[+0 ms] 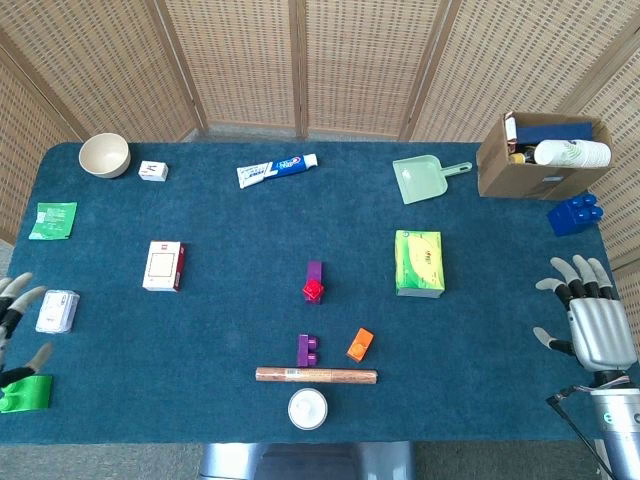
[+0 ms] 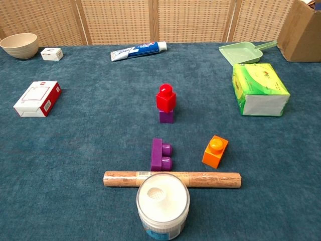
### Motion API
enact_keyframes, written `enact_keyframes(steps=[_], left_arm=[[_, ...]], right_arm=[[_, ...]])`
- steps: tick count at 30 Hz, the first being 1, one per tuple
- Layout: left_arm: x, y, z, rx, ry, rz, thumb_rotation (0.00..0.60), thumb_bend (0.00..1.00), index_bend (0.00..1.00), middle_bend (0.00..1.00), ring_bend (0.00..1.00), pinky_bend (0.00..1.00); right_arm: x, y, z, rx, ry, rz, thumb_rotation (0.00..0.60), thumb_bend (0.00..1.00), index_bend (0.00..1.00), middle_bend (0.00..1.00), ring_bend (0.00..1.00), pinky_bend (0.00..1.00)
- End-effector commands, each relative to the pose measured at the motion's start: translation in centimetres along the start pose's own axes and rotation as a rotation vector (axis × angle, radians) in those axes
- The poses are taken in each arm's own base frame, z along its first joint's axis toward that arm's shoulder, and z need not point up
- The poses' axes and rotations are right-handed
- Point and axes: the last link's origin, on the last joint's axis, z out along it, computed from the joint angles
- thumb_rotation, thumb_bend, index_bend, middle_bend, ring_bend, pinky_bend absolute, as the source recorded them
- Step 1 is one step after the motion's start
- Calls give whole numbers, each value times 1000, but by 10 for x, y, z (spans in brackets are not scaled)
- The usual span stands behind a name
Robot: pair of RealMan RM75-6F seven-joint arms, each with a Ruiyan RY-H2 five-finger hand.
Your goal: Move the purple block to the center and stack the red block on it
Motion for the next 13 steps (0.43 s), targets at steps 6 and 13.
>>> enact_keyframes(steps=[6,13], left_arm=[[-10,-19,-32,69,24,-34,600,366,174,86,28,0],[-11,-18,-31,70,49,-23,600,366,174,89,30,0]], right_arm=[[-4,-3,-7,13,3,-2,600,129,336,153,0,43],[-9,-8,-6,31,2,11,600,128,336,153,0,43]])
